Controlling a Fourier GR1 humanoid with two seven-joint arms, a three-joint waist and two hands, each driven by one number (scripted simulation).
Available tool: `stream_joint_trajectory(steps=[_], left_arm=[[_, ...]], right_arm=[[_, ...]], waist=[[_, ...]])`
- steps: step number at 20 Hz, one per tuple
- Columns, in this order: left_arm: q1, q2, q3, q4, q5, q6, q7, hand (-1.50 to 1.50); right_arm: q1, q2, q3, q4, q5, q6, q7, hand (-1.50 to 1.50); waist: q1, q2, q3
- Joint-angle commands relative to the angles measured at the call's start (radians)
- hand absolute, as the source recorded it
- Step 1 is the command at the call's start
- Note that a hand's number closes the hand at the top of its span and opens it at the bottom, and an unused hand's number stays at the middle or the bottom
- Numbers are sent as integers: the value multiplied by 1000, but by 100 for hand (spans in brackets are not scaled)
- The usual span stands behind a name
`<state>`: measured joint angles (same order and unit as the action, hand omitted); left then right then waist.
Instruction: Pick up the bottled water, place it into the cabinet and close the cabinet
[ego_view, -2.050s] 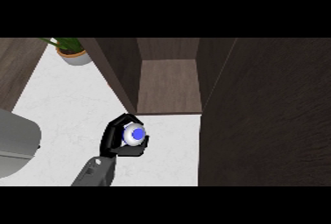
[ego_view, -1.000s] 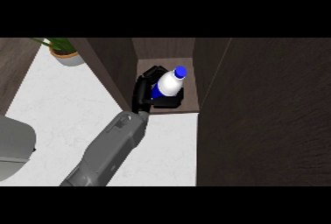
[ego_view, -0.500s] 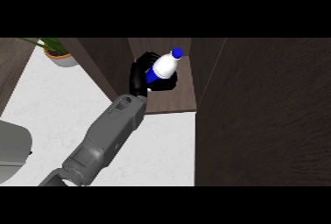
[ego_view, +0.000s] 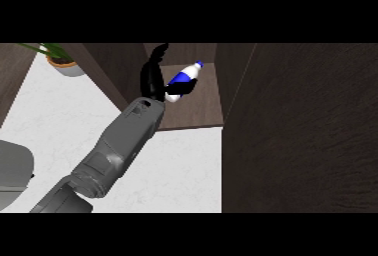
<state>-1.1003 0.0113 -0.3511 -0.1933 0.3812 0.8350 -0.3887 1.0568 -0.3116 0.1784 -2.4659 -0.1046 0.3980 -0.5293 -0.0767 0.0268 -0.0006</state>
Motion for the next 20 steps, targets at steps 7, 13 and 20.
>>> stream_joint_trajectory(steps=[7,13,20], left_arm=[[-21,5,154,-138,107,-125,-236,150],[36,-11,153,-216,188,-346,-303,150],[97,-11,65,-288,257,-355,-307,150]], right_arm=[[-5,-5,-11,-43,-76,21,29,-150],[10,-3,-6,-70,-85,31,37,-150],[69,2,35,-164,-44,33,63,-150]], waist=[[27,1,-3],[15,-14,-1],[25,-25,-1]])
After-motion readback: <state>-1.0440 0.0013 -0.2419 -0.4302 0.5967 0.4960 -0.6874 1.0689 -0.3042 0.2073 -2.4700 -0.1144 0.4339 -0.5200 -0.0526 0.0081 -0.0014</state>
